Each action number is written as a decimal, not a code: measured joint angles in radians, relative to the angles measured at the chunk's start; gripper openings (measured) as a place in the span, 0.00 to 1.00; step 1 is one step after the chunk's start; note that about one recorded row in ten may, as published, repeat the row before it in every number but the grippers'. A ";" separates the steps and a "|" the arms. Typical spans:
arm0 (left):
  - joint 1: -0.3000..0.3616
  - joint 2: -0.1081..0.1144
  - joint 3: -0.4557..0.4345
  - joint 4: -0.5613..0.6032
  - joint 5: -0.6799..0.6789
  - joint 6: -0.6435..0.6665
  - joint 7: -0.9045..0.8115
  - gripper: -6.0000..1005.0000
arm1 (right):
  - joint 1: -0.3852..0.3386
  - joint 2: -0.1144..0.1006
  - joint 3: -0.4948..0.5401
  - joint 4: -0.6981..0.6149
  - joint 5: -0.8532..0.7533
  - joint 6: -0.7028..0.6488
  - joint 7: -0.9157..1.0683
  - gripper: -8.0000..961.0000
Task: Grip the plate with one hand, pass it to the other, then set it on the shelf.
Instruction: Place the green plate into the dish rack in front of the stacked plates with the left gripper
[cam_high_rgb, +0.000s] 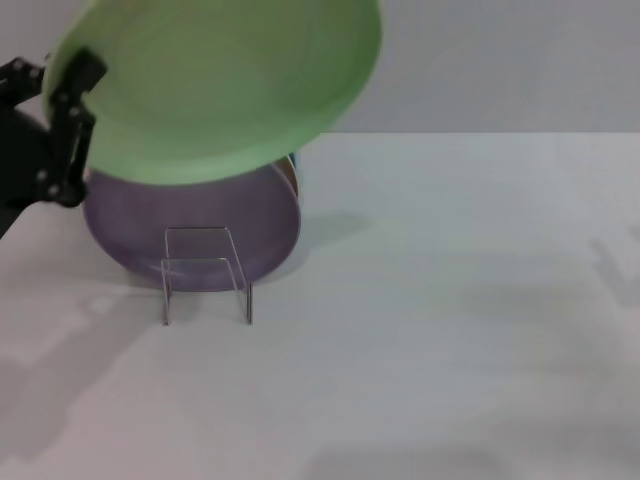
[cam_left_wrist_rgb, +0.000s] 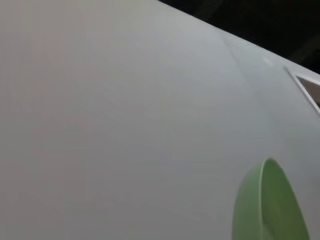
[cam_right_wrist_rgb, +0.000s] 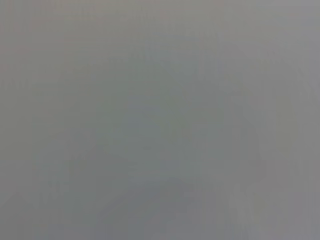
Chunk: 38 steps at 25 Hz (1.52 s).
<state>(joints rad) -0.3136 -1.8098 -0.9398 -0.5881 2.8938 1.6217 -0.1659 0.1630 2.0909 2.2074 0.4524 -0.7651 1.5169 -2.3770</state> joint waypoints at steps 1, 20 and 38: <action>-0.015 -0.003 0.003 0.046 0.000 0.024 -0.004 0.08 | 0.000 0.000 0.000 0.000 0.000 0.000 0.000 0.65; -0.135 -0.031 0.039 0.414 -0.003 0.152 0.026 0.08 | 0.003 -0.001 -0.012 -0.001 -0.008 0.014 0.003 0.65; -0.158 -0.041 0.090 0.500 -0.004 0.152 0.128 0.08 | -0.008 0.002 -0.016 -0.005 -0.014 0.058 0.000 0.65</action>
<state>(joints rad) -0.4714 -1.8504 -0.8499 -0.0880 2.8899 1.7741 -0.0383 0.1553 2.0924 2.1917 0.4478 -0.7791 1.5752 -2.3772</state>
